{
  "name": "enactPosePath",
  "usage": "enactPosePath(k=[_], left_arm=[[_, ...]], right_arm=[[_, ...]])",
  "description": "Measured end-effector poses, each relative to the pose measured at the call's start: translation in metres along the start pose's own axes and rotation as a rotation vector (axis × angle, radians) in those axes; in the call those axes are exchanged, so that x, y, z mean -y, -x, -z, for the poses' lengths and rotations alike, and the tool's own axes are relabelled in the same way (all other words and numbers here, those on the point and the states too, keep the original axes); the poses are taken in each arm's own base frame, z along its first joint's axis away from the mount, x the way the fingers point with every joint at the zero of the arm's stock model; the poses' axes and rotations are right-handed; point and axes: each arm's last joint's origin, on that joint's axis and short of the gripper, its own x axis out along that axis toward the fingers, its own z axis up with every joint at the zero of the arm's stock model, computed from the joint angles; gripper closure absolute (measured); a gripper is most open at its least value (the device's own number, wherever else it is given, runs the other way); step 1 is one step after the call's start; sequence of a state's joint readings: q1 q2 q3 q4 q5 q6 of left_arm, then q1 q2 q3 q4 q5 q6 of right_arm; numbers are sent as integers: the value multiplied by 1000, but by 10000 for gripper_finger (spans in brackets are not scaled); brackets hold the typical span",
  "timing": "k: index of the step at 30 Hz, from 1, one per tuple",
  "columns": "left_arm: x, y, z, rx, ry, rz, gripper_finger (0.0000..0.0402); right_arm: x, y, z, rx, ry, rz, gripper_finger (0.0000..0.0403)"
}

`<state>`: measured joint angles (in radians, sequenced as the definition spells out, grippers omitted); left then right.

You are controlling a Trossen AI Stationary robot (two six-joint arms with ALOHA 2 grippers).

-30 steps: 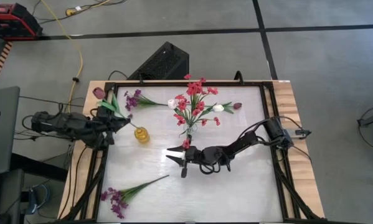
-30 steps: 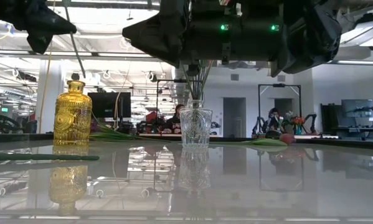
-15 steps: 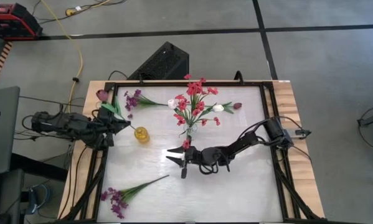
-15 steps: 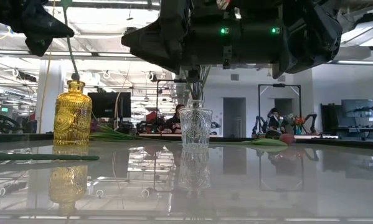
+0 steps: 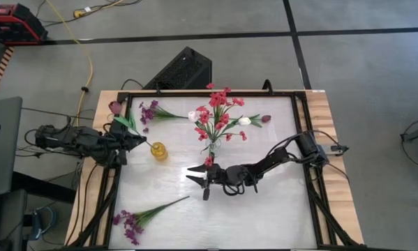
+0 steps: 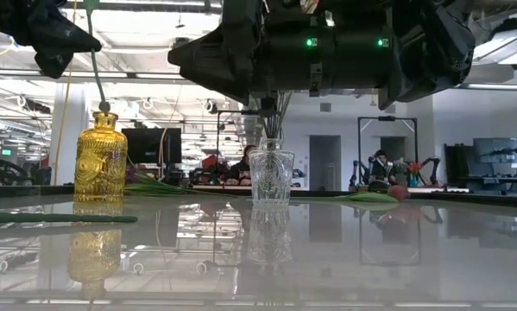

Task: Sort flowers into vase by color
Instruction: Put the bottom red tulip into the yellow vase

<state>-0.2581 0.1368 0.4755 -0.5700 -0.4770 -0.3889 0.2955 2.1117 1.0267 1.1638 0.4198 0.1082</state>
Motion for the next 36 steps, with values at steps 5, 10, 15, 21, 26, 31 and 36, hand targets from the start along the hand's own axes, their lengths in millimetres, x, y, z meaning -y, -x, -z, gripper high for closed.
enactPosePath(k=[5, 10, 15, 21, 26, 31, 36], left_arm=[[0, 0, 0, 6, -3, -16, 401], [-2, 11, -13, 15, -9, -34, 401], [-3, 21, -25, 35, 3, -27, 401], [-7, 18, -16, 0, 8, -132, 401], [-7, 7, -3, -7, 30, -146, 401], [-6, 7, -4, 0, 37, -145, 401], [-6, 5, -3, -6, 31, -153, 401]], right_arm=[[0, 0, 1, -9, 5, 1, 249], [0, 0, 1, -13, 8, 1, 249], [0, 0, 2, -16, 11, 2, 249], [1, 0, 4, -39, 22, 5, 249], [1, 0, 6, -55, 29, 6, 249], [-1, 1, 7, -63, 32, 3, 249], [-1, 1, 7, -65, 31, 0, 249]])
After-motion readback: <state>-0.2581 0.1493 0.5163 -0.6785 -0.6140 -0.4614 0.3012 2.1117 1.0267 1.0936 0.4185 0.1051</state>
